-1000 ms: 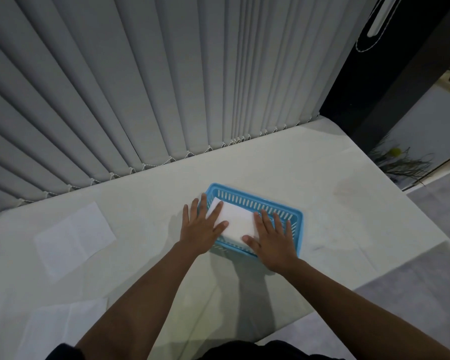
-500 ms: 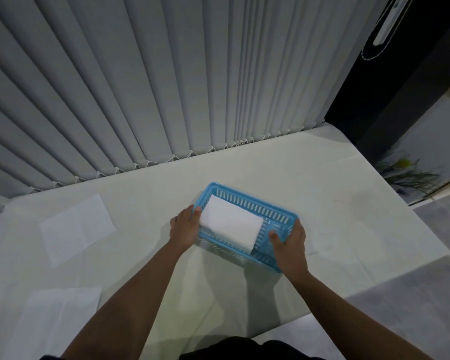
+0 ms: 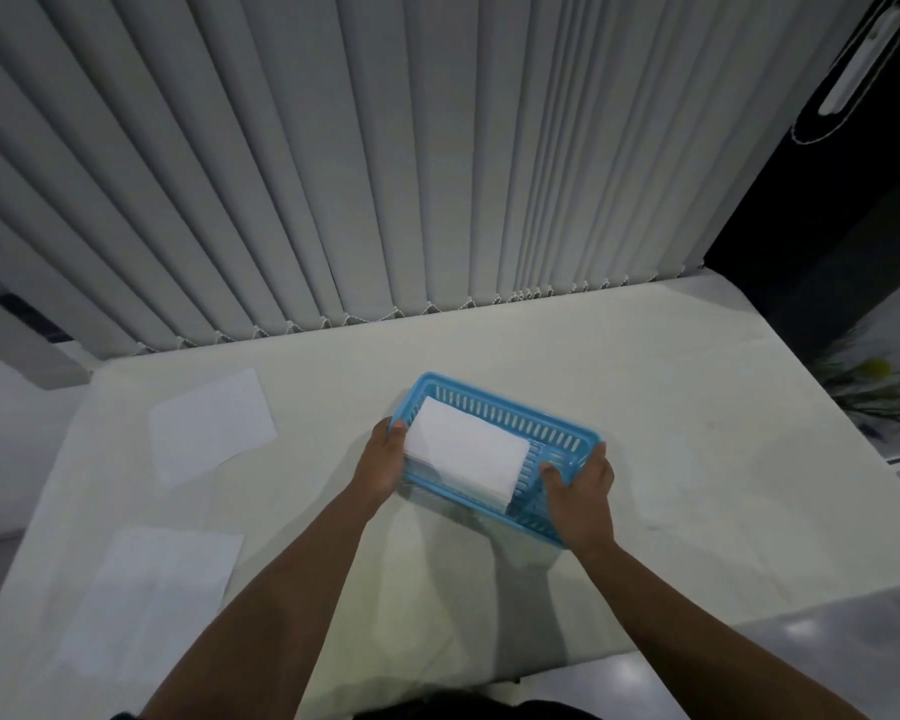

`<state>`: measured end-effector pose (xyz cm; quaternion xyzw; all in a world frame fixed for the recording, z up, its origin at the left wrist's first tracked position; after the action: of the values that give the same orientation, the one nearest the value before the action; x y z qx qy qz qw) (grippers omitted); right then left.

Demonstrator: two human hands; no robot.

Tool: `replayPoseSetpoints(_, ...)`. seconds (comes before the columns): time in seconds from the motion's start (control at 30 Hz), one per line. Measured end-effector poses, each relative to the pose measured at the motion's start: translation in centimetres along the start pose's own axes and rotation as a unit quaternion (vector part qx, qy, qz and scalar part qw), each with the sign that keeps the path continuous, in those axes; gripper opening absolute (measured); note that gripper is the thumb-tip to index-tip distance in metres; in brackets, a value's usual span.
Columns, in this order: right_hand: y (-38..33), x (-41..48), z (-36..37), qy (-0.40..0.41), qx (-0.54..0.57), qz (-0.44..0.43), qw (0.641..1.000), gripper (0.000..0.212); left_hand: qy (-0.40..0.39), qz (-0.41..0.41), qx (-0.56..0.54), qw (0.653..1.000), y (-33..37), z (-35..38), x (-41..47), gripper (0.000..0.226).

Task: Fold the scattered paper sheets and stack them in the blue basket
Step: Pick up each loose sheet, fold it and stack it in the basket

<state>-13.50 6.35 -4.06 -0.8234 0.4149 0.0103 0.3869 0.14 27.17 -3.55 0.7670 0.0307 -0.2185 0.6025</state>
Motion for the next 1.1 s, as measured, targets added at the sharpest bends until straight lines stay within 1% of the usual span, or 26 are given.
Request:
replayPoseSetpoints(0.13, -2.0, -1.3, 2.3, -0.013, -0.005, -0.021, 1.000, 0.086, 0.033, 0.009, 0.002, 0.999, -1.1, -3.8, -0.2, 0.044)
replayPoseSetpoints(0.27, -4.5, -3.1, 5.0, -0.022, -0.003, -0.034, 0.999, 0.085, 0.050, 0.006, 0.006, 0.999, -2.1, -8.0, -0.4, 0.044)
replayPoseSetpoints(0.43, -6.9, -6.5, 8.8, -0.023, 0.008, -0.022, 0.999, 0.088, 0.061, 0.001, 0.015, 0.998, -2.5, -12.8, 0.1, 0.043)
replayPoseSetpoints(0.67, -8.5, -11.1, 13.2, 0.016, 0.042, 0.026, 0.999, 0.092, 0.027, -0.034, -0.009, 0.999, -3.3, -17.3, 1.7, 0.046)
replayPoseSetpoints(0.8, -8.7, -13.0, 14.6, 0.029, 0.053, 0.055, 0.997, 0.093, 0.006, -0.071, -0.074, 0.995, -3.4, -18.1, 2.2, 0.034)
replayPoseSetpoints(0.9, -8.5, -14.1, 15.3, 0.036, 0.048, 0.058, 0.996, 0.095, -0.009, -0.082, -0.073, 0.994, -3.6, -18.8, 3.1, 0.041)
replayPoseSetpoints(0.97, -8.2, -14.6, 15.6, 0.037, 0.033, 0.054, 0.997, 0.095, -0.020, -0.066, -0.050, 0.996, -3.9, -19.1, 3.0, 0.047)
replayPoseSetpoints(1.03, -8.2, -15.2, 15.7, 0.040, -0.010, 0.050, 0.998, 0.095, -0.022, -0.025, -0.008, 0.999, -4.4, -19.5, 2.4, 0.053)
replayPoseSetpoints(1.1, -8.2, -15.5, 15.8, 0.047, -0.064, 0.044, 0.996, 0.095, -0.013, -0.002, 0.030, 0.999, -5.2, -19.9, 1.6, 0.051)
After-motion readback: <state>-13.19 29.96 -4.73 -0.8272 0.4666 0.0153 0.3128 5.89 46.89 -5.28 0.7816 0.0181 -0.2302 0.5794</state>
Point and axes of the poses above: each hand's wrist, its own x-axis towards the middle knuckle, its own z-axis out of the palm, y = z × x, the point moved 2 cm from there along x, towards the middle knuckle, and after that the axes turned 15 degrees about -x, right-handed, at the moved point
